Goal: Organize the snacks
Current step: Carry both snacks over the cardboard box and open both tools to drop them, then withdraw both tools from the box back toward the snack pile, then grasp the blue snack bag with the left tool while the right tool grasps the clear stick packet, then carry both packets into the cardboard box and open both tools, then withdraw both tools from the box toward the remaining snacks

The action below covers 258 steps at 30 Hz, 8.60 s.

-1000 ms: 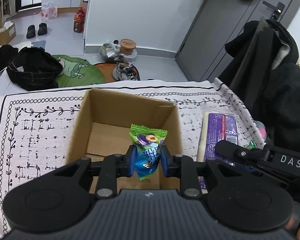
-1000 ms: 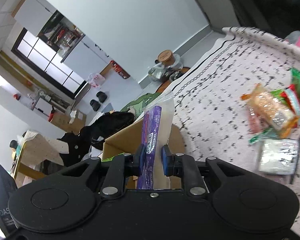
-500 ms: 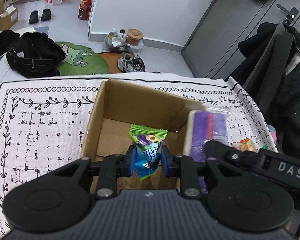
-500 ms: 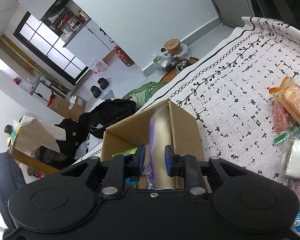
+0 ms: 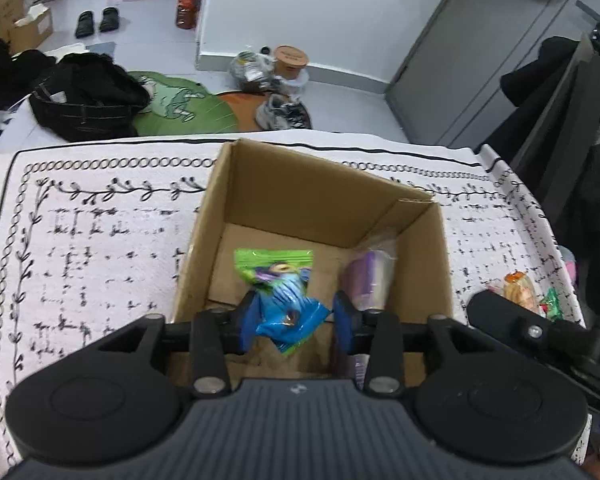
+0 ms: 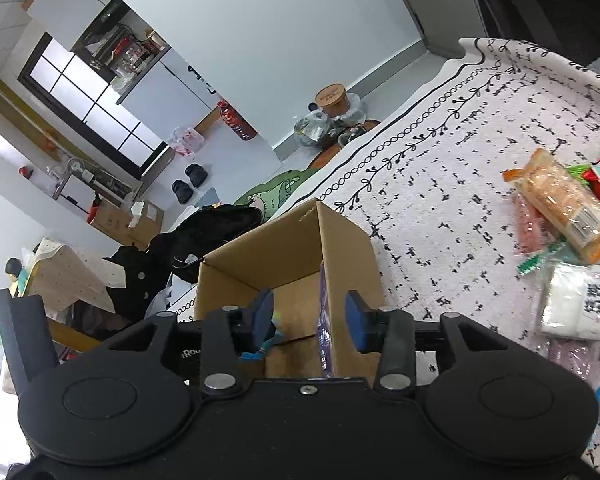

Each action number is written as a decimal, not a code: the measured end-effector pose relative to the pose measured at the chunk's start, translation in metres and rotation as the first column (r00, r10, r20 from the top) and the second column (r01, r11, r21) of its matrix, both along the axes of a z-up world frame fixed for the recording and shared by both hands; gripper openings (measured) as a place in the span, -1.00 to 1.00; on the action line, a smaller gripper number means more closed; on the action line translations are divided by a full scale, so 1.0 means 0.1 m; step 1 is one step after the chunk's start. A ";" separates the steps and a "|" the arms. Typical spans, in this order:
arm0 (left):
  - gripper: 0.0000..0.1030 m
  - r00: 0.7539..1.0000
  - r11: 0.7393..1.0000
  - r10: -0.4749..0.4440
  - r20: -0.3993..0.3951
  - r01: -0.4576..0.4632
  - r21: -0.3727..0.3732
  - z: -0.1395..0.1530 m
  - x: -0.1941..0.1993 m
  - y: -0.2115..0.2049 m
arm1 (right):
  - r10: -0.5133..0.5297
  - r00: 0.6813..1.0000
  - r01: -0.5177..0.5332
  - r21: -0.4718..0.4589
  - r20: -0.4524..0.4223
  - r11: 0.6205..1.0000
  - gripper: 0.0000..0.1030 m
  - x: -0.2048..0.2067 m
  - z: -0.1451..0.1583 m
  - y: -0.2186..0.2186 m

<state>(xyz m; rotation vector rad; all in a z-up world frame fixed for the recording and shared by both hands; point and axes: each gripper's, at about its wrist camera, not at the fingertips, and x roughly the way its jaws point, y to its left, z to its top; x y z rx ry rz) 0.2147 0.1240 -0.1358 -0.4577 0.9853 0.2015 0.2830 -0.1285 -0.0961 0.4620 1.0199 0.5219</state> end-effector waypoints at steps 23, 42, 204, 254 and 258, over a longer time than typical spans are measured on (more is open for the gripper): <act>0.58 0.999 0.998 -0.022 -0.023 0.024 0.058 0.48 -0.37 -0.43 | -0.077 0.991 0.100 -0.234 0.106 0.967 1.00 -0.33 0.35 -0.59; 1.00 0.989 0.987 -0.135 0.056 0.130 0.093 0.79 -0.61 -1.07 | -0.212 0.959 0.254 -0.236 0.191 0.938 1.00 -0.71 0.42 -1.25; -0.17 0.999 0.998 0.041 0.027 -0.040 -0.049 0.19 -0.74 -0.08 | -0.036 0.994 0.022 0.137 0.100 0.990 -0.35 -0.59 0.00 -0.24; 0.54 0.989 0.989 -0.149 0.001 0.149 -0.012 0.31 -0.30 -1.53 | -0.560 0.820 0.565 0.010 -0.120 0.825 0.84 -0.60 -0.09 -1.88; 0.54 0.984 0.984 -0.177 0.003 0.177 -0.027 0.24 -0.23 -1.65 | -0.569 0.809 0.576 0.006 -0.146 0.817 0.84 -0.56 -0.15 -1.92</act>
